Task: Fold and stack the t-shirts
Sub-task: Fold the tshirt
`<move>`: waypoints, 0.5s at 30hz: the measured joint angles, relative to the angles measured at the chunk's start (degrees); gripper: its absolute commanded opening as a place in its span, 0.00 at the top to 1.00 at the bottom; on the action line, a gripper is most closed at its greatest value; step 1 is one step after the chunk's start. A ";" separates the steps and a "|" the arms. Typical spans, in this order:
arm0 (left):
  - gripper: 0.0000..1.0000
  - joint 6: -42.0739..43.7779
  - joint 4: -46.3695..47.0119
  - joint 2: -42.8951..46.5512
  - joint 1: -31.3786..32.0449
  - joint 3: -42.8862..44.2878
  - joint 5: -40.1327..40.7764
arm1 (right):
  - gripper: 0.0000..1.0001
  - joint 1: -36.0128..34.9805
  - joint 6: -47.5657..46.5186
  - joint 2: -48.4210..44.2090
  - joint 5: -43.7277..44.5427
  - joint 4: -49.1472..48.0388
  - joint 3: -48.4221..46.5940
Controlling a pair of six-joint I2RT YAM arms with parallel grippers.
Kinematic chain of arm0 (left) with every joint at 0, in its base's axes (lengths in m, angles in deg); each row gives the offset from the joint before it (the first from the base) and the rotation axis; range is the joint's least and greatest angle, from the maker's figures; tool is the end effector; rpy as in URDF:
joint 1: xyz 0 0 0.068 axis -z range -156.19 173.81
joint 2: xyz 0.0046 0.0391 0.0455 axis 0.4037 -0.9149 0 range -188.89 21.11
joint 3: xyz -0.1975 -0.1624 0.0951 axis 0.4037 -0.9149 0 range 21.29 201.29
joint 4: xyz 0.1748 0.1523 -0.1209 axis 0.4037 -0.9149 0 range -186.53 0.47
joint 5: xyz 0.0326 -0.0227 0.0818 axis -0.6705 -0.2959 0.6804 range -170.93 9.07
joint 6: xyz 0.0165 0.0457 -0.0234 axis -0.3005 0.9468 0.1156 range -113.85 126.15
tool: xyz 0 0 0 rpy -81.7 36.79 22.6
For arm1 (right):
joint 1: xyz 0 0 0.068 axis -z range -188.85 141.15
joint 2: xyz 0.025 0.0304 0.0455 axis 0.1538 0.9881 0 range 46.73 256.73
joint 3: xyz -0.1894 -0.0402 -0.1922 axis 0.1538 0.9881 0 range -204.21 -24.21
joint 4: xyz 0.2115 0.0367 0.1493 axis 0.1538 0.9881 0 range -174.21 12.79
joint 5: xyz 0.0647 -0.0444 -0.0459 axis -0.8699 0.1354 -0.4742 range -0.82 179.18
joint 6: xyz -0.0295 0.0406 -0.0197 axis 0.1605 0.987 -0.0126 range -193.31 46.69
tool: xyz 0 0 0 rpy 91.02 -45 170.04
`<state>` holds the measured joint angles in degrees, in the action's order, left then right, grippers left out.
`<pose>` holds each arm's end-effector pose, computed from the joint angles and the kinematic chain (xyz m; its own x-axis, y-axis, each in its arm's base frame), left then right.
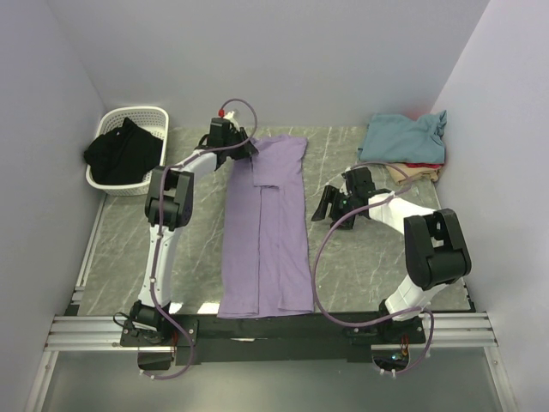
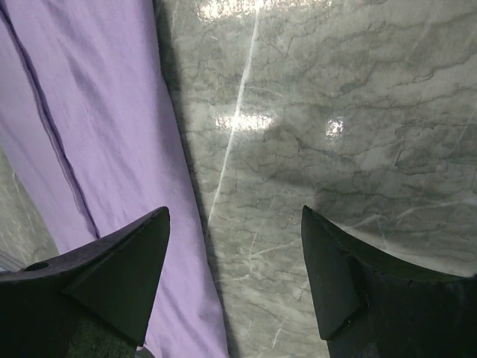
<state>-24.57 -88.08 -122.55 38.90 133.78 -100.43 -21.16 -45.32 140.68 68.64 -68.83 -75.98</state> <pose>0.5441 -0.1592 0.1411 -0.6799 -0.3154 -0.6620 0.2071 0.7834 -0.5860 0.3078 0.0798 0.1663 -0.9081 0.2517 -0.3347 0.0484 0.8569 0.5133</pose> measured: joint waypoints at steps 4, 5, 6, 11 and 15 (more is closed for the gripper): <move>0.69 -0.15 0.79 2.89 0.00 -2.58 0.24 | 0.22 0.00 0.00 0.48 -0.37 -0.07 0.00; 0.88 -0.15 0.87 3.34 0.00 -2.75 0.31 | 0.22 0.00 0.00 0.50 -0.44 -0.09 0.00; 0.93 -0.13 1.05 3.91 0.00 -2.89 0.33 | 0.22 0.00 0.00 0.55 -0.52 -0.17 0.00; 0.98 -0.17 2.27 5.25 0.00 -2.82 0.11 | 0.22 0.00 -0.02 0.81 -0.72 -0.28 0.00; 0.86 -0.42 1.66 5.22 0.00 -2.75 -0.11 | 0.21 0.00 -0.04 0.81 -1.01 -0.33 0.00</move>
<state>-24.98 -86.41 -117.32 38.90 131.03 -100.54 -21.16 -45.37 141.49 67.64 -69.16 -75.98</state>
